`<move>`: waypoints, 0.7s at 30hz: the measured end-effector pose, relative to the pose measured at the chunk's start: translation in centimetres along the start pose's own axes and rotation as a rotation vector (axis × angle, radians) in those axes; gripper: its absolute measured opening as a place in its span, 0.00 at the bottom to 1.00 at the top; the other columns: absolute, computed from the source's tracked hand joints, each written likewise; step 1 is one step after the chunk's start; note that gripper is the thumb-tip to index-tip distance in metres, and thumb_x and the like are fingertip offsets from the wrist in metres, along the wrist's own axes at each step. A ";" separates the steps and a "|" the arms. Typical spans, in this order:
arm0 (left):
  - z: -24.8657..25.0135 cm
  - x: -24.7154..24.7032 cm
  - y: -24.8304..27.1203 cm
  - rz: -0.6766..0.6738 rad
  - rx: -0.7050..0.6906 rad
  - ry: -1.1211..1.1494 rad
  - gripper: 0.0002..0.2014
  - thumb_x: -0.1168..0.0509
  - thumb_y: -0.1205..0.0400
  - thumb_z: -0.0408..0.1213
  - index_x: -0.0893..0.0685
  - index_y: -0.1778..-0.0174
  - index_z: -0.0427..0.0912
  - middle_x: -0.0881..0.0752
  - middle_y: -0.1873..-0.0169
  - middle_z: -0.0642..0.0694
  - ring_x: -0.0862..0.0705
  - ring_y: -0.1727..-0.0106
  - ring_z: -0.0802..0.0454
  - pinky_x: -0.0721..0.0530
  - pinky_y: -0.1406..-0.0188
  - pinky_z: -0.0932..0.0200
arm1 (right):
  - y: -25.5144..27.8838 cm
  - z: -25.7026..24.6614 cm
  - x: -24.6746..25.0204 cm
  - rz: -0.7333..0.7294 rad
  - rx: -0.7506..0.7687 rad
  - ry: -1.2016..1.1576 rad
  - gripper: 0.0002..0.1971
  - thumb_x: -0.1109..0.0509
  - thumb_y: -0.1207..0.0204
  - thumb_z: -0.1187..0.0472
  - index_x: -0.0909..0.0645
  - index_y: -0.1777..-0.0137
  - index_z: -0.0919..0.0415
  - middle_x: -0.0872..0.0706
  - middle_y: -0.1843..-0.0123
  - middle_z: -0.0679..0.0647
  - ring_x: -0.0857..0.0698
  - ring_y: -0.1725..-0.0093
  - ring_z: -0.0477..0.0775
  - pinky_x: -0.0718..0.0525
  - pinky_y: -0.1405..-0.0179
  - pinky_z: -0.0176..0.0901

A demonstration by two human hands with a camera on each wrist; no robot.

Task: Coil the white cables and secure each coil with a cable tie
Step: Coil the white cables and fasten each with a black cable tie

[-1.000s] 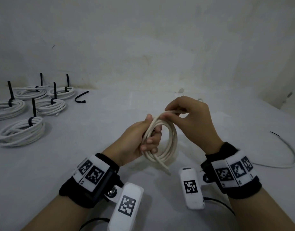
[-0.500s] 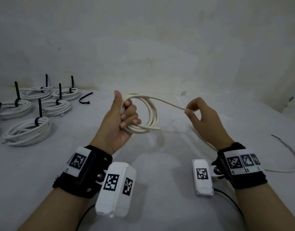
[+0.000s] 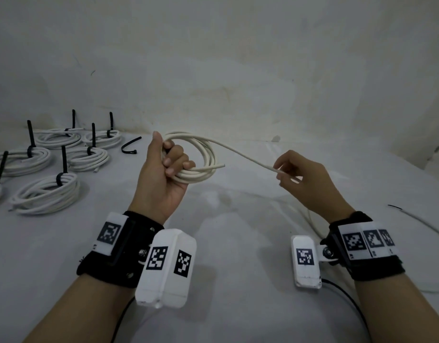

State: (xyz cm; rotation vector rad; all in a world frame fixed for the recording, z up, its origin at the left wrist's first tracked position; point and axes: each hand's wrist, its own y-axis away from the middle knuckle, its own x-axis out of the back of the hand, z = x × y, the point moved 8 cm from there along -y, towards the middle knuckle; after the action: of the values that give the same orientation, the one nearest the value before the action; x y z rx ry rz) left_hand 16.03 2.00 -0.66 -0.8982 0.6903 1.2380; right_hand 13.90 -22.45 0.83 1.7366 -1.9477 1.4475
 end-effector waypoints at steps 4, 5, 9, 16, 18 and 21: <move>0.4 0.4 -0.1 0.031 -0.032 -0.019 0.18 0.49 0.13 0.49 0.31 0.66 0.45 0.36 0.84 0.55 0.36 0.86 0.60 0.26 0.78 0.68 | 0.0 -1.7 -1.1 -0.125 0.106 0.107 0.12 0.29 0.26 0.74 0.16 0.55 0.55 0.19 0.60 0.49 0.18 0.62 0.44 0.24 0.60 0.26; 0.4 0.5 -0.1 0.040 -0.044 -0.044 0.18 0.49 0.12 0.49 0.30 0.66 0.45 0.35 0.83 0.54 0.36 0.85 0.60 0.25 0.77 0.68 | 0.1 -2.6 -1.4 -0.160 0.140 0.121 0.11 0.29 0.26 0.74 0.13 0.54 0.57 0.20 0.59 0.48 0.18 0.62 0.44 0.24 0.60 0.24; 0.2 0.5 0.0 0.060 -0.073 -0.209 0.18 0.51 0.12 0.48 0.31 0.65 0.44 0.34 0.82 0.53 0.35 0.83 0.60 0.22 0.74 0.66 | 1.0 -7.3 -3.3 -0.275 0.338 0.159 0.09 0.27 0.26 0.71 0.10 0.50 0.60 0.20 0.58 0.46 0.21 0.64 0.41 0.25 0.60 0.23; -3.0 -1.8 1.6 -0.078 -0.001 -0.573 0.16 0.51 0.11 0.43 0.31 0.64 0.42 0.31 0.79 0.51 0.31 0.80 0.57 0.25 0.71 0.62 | 2.1 -11.3 -3.3 -0.193 0.485 0.122 0.09 0.31 0.24 0.59 0.11 0.51 0.59 0.19 0.58 0.49 0.25 0.65 0.41 0.27 0.65 0.29; -3.8 -2.2 2.0 -0.116 0.010 -0.675 0.16 0.51 0.11 0.41 0.32 0.65 0.41 0.31 0.78 0.49 0.30 0.79 0.57 0.25 0.75 0.65 | 1.9 -11.3 -2.6 -0.135 0.479 0.095 0.04 0.26 0.27 0.59 0.13 0.56 0.60 0.20 0.62 0.48 0.27 0.67 0.43 0.30 0.67 0.27; -4.5 -2.7 2.5 -0.154 0.030 -0.750 0.16 0.50 0.11 0.41 0.31 0.64 0.40 0.29 0.77 0.49 0.28 0.77 0.56 0.25 0.75 0.65 | 1.8 -10.9 -1.7 -0.055 0.427 0.042 0.10 0.21 0.31 0.59 0.20 0.62 0.61 0.24 0.70 0.45 0.28 0.70 0.47 0.30 0.71 0.31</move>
State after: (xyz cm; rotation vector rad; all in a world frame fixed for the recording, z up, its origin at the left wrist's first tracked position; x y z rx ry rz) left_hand 13.15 -3.00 -1.12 -0.3934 0.0382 1.2976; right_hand 7.96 -13.70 4.43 1.8807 -1.6395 1.9723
